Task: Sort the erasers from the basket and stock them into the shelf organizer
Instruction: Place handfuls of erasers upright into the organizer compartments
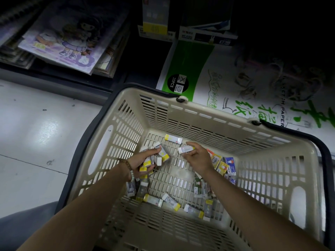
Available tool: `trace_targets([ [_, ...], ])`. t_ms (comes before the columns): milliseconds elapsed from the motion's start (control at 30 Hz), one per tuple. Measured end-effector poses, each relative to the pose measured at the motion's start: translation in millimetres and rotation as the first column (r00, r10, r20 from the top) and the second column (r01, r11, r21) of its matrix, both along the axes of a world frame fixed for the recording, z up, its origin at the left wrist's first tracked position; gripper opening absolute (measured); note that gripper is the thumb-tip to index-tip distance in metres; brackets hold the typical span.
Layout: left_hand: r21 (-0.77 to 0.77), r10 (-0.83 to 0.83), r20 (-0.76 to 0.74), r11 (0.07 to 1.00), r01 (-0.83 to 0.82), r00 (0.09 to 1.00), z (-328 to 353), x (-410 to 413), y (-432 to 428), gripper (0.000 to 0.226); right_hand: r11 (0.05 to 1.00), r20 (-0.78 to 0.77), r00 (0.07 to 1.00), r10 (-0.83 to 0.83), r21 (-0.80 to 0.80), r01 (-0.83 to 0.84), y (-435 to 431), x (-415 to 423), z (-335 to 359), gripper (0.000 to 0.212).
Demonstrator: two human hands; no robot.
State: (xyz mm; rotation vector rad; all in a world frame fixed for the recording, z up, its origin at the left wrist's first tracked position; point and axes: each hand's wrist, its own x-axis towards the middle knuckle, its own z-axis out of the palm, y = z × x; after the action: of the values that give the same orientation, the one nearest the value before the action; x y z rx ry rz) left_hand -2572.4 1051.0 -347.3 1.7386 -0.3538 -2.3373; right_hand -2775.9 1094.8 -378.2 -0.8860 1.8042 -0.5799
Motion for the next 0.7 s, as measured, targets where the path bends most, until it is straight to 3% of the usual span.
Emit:
trace_targets([
  [167,0.006,-0.032,0.007,0.999,0.032,0.999,2.3,0.8,-1.2,0.015,0.999,-0.325,0.945,0.047,0.017,-0.044,-2.9,3.2,-7.3,0.028],
  [267,0.002,-0.058,0.048,0.998,0.058,0.997,3.8,3.3,-3.0,0.025,0.997,-0.394,0.917,0.066,-0.014,-0.078,1.7,0.8,-8.5,0.019],
  [333,-0.02,-0.092,0.057,0.995,0.093,0.994,5.6,3.7,-3.7,0.032,0.997,-0.313,0.948,0.048,-0.043,-0.065,3.5,0.5,-4.5,0.019],
  [433,-0.069,-0.151,0.044,0.986,0.153,0.988,16.1,-0.4,-3.5,0.034,0.993,-0.031,0.997,-0.068,-0.102,0.064,5.2,3.0,15.8,0.024],
  [533,-0.122,-0.186,0.065,0.974,0.193,0.98,38.1,-5.2,-7.3,0.025,0.986,0.216,0.964,-0.155,-0.029,0.165,4.8,-0.5,56.2,0.027],
  [700,-0.244,-0.319,0.05,0.915,0.322,0.946,103.9,-13.3,-17.1,0.026,0.999,0.371,0.927,-0.043,0.012,0.041,6.7,-23.0,146.7,0.033],
])
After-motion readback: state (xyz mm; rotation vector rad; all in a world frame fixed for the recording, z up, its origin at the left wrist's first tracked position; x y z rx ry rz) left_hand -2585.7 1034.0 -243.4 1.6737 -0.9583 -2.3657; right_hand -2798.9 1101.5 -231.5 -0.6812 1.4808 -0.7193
